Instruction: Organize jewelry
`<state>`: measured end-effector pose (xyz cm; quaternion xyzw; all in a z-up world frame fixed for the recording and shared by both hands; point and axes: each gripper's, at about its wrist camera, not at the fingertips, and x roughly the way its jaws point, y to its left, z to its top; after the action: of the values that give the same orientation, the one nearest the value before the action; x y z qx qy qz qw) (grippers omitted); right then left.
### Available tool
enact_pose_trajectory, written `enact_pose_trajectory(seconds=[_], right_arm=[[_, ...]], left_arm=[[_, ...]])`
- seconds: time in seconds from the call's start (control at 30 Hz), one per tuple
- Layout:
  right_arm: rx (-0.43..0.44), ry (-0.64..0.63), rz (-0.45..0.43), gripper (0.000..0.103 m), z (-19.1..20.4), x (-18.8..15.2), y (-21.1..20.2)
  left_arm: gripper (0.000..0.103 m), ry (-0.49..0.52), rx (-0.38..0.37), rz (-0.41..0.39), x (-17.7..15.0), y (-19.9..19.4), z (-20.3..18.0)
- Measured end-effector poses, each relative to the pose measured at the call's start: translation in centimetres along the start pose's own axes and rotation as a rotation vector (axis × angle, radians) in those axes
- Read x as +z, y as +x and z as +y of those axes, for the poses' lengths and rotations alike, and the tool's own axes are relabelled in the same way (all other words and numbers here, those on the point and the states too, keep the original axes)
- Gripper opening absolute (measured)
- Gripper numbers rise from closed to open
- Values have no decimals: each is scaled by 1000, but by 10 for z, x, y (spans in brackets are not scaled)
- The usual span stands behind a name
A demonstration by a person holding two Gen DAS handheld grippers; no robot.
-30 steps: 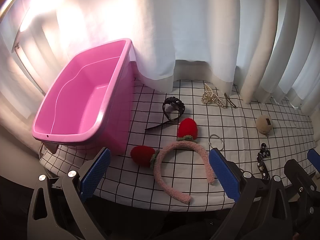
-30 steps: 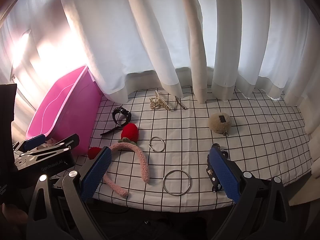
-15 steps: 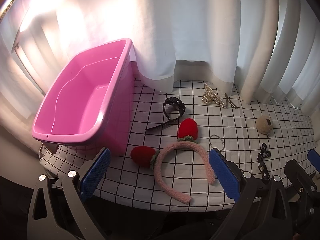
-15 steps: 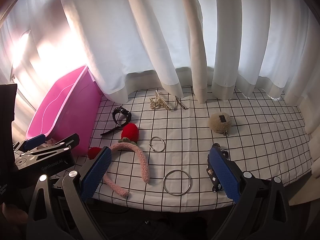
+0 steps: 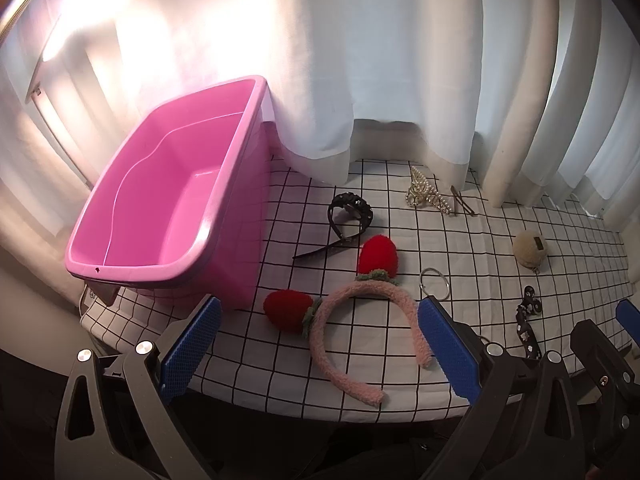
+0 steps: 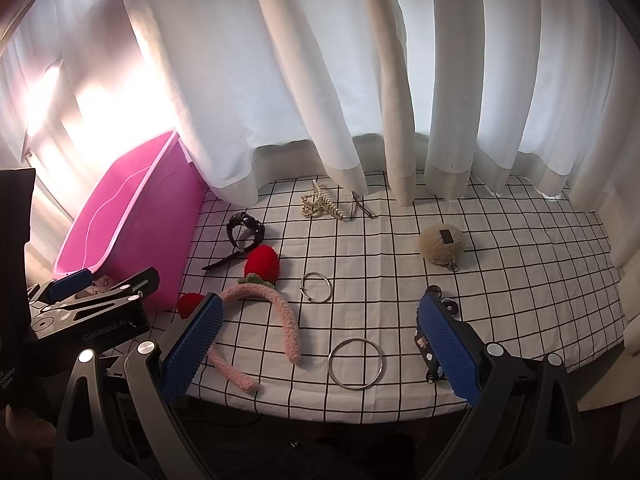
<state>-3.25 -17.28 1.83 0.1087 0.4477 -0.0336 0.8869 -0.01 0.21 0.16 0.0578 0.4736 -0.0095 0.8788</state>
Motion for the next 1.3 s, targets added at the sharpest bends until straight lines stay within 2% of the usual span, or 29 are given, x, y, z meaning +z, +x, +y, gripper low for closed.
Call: enact_pose_trajectory(seconds=[1.3], right_arm=[[7, -4, 17, 94, -7, 2, 6]], left_arm=[[97, -13, 7, 9, -5, 2, 0]])
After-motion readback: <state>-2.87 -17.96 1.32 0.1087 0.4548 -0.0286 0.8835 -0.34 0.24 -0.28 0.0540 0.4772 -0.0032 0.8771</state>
